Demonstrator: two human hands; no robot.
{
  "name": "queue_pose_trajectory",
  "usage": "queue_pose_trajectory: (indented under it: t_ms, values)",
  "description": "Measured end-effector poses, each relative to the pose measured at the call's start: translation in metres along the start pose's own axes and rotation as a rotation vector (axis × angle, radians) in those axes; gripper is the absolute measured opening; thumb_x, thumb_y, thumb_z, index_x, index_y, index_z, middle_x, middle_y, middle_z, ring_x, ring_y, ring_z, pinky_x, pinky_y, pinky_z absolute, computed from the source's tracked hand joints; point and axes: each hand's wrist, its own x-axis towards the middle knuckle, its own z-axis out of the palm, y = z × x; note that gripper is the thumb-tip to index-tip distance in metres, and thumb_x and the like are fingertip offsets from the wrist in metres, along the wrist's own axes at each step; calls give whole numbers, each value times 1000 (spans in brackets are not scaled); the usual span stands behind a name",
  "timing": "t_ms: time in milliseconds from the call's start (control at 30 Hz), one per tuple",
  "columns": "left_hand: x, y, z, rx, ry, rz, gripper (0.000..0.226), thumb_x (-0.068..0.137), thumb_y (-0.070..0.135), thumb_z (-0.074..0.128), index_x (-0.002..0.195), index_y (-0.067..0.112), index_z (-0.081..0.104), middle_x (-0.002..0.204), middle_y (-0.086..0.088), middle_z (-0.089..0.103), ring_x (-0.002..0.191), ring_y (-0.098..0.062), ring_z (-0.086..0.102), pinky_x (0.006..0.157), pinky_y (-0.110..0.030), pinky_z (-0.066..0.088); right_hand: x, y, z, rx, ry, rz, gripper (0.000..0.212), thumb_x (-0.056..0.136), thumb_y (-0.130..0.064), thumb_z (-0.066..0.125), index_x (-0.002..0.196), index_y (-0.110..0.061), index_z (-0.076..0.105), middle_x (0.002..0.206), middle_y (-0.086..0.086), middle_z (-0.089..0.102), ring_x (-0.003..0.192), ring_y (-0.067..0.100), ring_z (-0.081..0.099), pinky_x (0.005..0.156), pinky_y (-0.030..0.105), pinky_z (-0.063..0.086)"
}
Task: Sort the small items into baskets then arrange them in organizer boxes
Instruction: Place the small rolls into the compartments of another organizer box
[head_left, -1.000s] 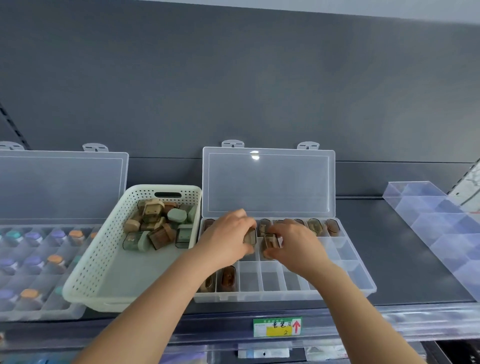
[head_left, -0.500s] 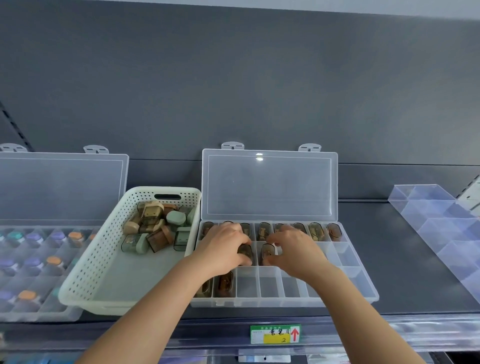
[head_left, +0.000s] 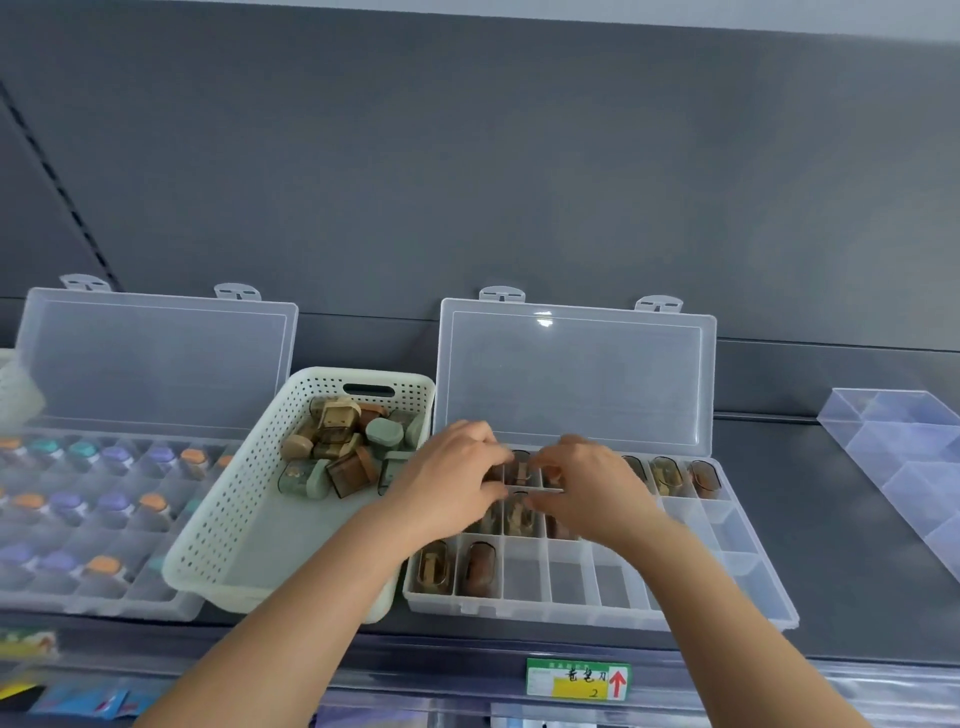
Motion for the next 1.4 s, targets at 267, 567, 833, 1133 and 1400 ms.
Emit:
queue_pose_trajectory:
  t_ms: [267, 567, 833, 1133, 1400]
  values:
    - [-34, -97, -34, 217, 124, -336, 17, 91, 16, 55, 103, 16, 67, 106, 0, 56, 101, -19, 51, 82, -34, 48, 43, -74, 15, 34, 70, -317, 33, 87, -34, 63, 117, -20, 65, 113, 1, 64, 107, 20, 53, 90, 33, 47]
    - [-62, -141, -14, 400, -66, -404, 35, 86, -3, 44, 113, 13, 60, 119, -6, 52, 110, -27, 53, 91, -35, 42, 92, -135, 61, -183, -87, -456, 28, 84, -26, 56, 110, -19, 64, 108, 5, 63, 108, 26, 47, 91, 36, 42]
    - [-67, -148, -14, 270, -105, -406, 26, 81, 16, 62, 107, 13, 59, 120, -4, 50, 100, -25, 57, 81, -37, 51, 103, -142, 77, -241, -189, -373, 32, 80, -30, 66, 109, -15, 60, 106, 6, 54, 104, 24, 48, 85, 36, 48]
    - [-73, -117, -43, -227, 96, -446, 60, 79, 38, 73, 134, 28, 51, 120, 8, 47, 107, -10, 50, 86, -24, 38, 68, -118, 40, 192, 53, -280, 55, 78, -19, 61, 131, -28, 51, 100, 0, 59, 91, 19, 55, 77, 25, 44]
    - [-65, -43, -44, -387, 214, -302, 47, 72, 40, 79, 109, 33, 50, 103, 25, 50, 88, 2, 47, 71, -22, 39, 13, -72, 2, 470, 111, 0, 35, 75, -19, 68, 108, -25, 56, 80, -8, 63, 71, 12, 59, 67, 27, 51]
